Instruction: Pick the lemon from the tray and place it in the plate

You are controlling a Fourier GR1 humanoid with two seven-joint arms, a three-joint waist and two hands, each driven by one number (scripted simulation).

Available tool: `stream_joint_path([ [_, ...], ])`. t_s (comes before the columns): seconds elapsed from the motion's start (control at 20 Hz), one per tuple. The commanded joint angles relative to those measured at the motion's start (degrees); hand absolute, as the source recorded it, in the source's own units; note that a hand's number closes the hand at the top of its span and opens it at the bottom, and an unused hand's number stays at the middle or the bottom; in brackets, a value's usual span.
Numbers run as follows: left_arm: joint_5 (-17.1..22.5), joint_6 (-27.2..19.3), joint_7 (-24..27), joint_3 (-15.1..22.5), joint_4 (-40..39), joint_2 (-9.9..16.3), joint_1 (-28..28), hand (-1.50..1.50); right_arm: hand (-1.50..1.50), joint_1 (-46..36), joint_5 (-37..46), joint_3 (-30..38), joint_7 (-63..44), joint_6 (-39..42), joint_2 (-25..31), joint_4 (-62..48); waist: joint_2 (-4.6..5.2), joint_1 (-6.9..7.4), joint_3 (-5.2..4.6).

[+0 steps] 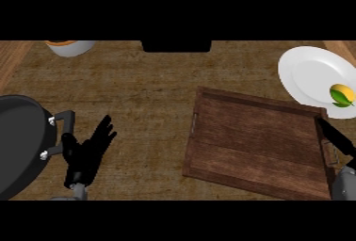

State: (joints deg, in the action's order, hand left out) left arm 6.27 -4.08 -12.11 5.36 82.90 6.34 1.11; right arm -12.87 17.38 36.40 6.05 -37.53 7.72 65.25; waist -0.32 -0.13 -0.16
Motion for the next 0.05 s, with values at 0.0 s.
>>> stream_joint_path([
  [0.0, -0.55, 0.32, -0.66, -0.32, -0.33, -0.21, 0.13, 0.00, -1.50, 7.57, 2.89, -5.53, -5.09, -2.09, -4.78, 10.79, 0.21, -0.11, 0.13],
])
